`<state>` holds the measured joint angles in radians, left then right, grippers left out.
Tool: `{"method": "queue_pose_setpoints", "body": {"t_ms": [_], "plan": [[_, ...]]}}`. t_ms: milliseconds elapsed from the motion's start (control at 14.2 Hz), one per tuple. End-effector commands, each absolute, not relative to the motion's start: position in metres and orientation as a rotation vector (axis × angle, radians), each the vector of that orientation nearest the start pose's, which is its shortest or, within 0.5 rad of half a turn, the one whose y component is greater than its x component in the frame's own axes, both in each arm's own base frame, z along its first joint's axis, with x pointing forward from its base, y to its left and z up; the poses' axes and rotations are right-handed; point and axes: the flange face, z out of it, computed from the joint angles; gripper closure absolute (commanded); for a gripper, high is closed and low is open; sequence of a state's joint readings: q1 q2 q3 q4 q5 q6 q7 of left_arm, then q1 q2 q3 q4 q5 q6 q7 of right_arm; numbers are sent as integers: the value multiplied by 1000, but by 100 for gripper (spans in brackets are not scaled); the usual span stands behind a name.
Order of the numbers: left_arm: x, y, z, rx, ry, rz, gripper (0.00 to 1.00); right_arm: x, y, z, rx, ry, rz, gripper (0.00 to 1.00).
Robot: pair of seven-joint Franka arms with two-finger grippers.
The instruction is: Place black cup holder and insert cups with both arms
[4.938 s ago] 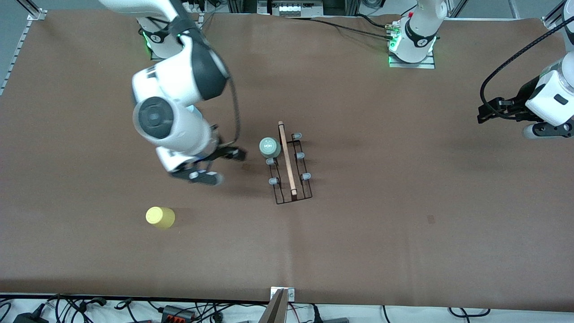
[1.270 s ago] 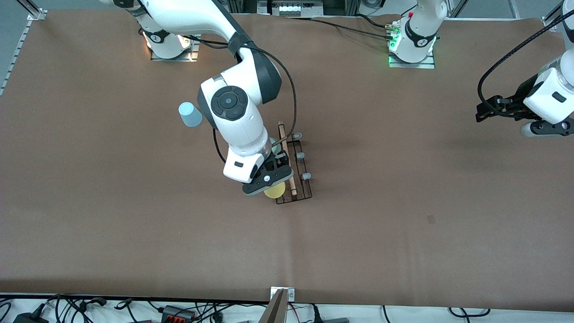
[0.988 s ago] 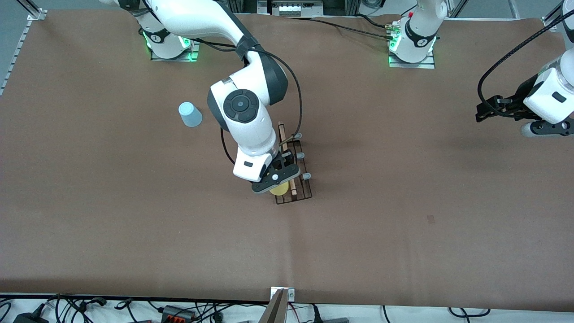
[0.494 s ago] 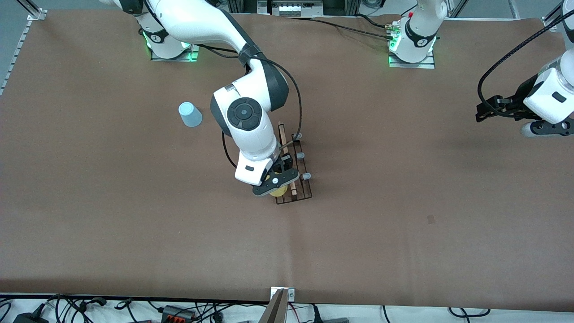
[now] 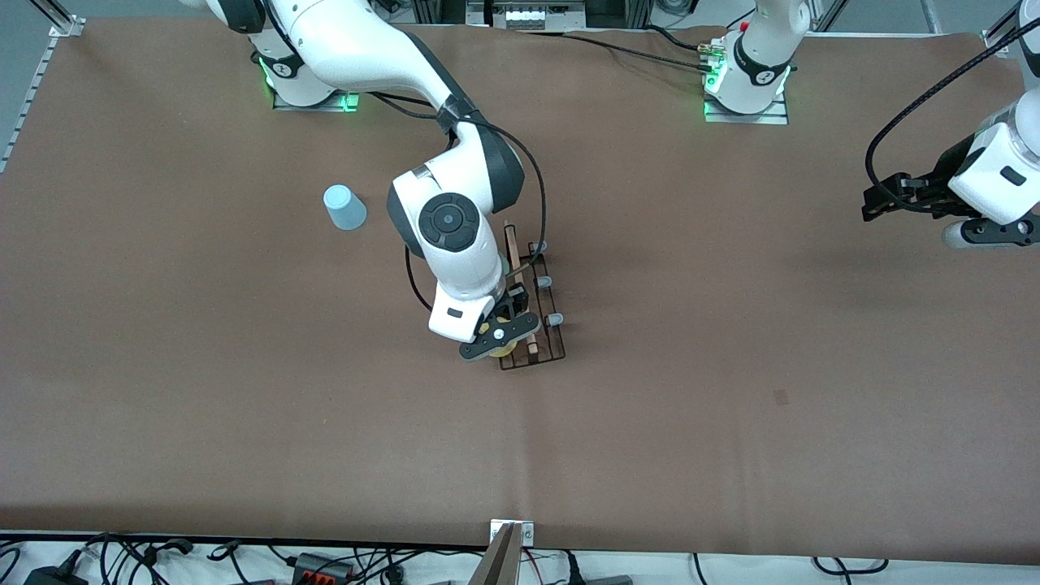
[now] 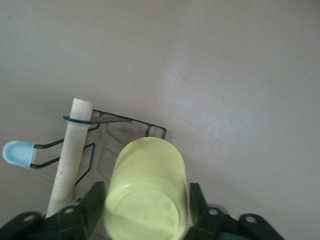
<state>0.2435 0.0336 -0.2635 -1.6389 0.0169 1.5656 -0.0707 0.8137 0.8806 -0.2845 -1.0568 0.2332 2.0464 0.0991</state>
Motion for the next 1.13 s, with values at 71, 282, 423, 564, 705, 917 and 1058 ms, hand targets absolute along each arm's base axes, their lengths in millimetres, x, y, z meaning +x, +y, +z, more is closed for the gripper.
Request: {"method": "queue_pose_setpoints", "body": {"t_ms": [71, 282, 423, 564, 705, 917, 1058], "plan": [[555, -7, 582, -3144, -53, 166, 0, 630, 465, 349, -3017, -632, -207, 0], [555, -7, 582, -3144, -53, 166, 0, 633, 442, 383, -3056, -596, -152, 0], [555, -8, 582, -3144, -50, 166, 0, 635, 414, 424, -3080, -550, -121, 0], [555, -8, 581, -3144, -50, 168, 0, 645, 368, 452, -3117, -459, -55, 0], [555, -8, 581, -3144, -50, 168, 0, 653, 320, 473, -3171, -356, 33, 0], [554, -7, 580, -3143, -53, 178, 0, 665, 248, 503, -3219, -178, 72, 0], [554, -7, 580, -3143, -53, 180, 0, 675, 211, 508, -3225, -92, 77, 0]]}}
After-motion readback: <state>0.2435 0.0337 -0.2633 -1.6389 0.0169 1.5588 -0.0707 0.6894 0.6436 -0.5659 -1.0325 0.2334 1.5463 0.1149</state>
